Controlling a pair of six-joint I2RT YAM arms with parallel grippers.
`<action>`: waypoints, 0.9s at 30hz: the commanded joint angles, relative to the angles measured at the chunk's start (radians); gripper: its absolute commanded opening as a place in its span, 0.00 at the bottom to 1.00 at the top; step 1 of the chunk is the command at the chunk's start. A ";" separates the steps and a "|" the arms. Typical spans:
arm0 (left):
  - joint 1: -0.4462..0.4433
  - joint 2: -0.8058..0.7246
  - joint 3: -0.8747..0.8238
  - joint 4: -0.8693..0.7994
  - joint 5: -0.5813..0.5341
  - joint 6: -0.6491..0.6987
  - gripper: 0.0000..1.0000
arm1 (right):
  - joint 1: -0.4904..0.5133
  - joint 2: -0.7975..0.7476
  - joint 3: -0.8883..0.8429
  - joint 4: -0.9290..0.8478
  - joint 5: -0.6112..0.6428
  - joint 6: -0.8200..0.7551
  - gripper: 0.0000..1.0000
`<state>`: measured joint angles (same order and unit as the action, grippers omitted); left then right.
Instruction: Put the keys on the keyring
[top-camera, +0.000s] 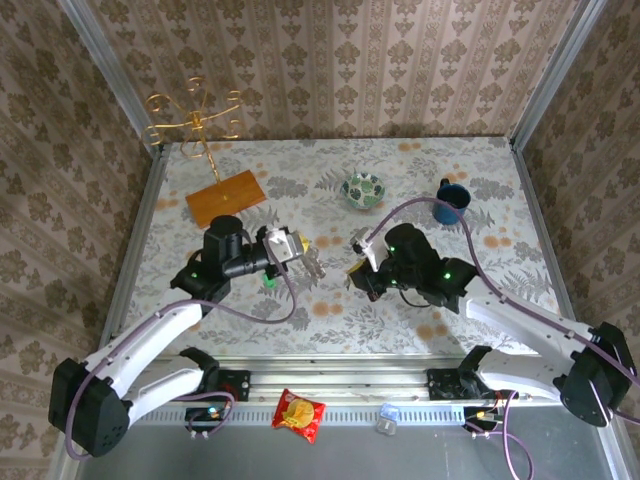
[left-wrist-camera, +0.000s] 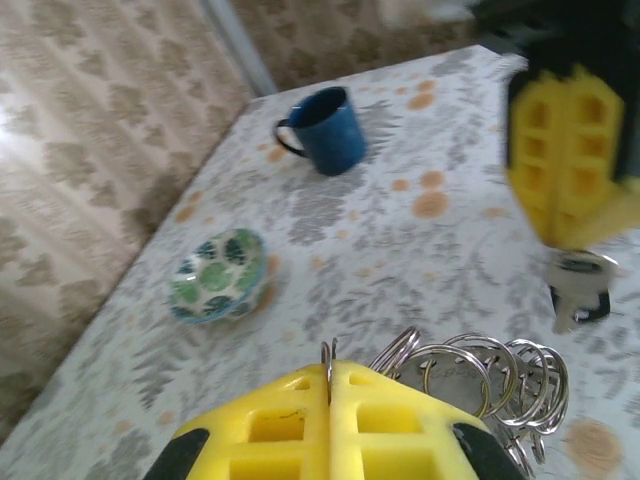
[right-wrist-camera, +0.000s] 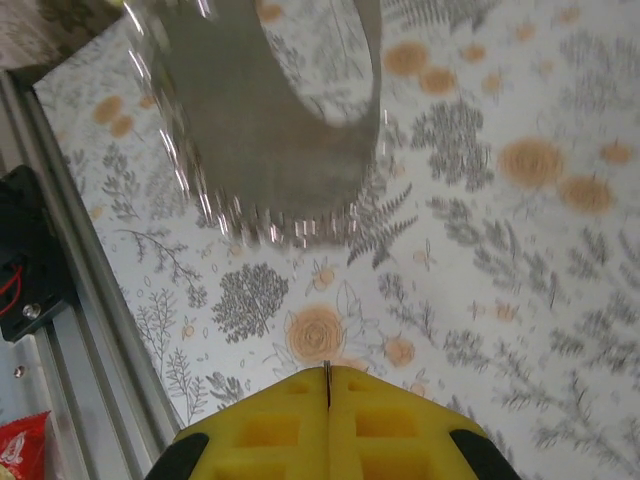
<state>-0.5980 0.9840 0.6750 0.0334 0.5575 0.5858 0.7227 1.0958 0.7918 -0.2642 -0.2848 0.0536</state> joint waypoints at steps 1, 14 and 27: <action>-0.038 0.024 0.056 -0.082 0.079 0.066 0.00 | -0.008 -0.033 0.000 0.034 -0.048 -0.133 0.00; -0.134 0.084 0.071 -0.082 0.065 0.029 0.00 | -0.011 0.029 0.125 -0.004 -0.091 -0.282 0.00; -0.153 0.100 0.078 -0.072 0.041 -0.082 0.00 | -0.006 0.085 0.153 -0.013 -0.183 -0.324 0.00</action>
<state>-0.7387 1.0813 0.7155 -0.0635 0.5938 0.5343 0.7170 1.1721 0.9169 -0.2790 -0.4274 -0.2558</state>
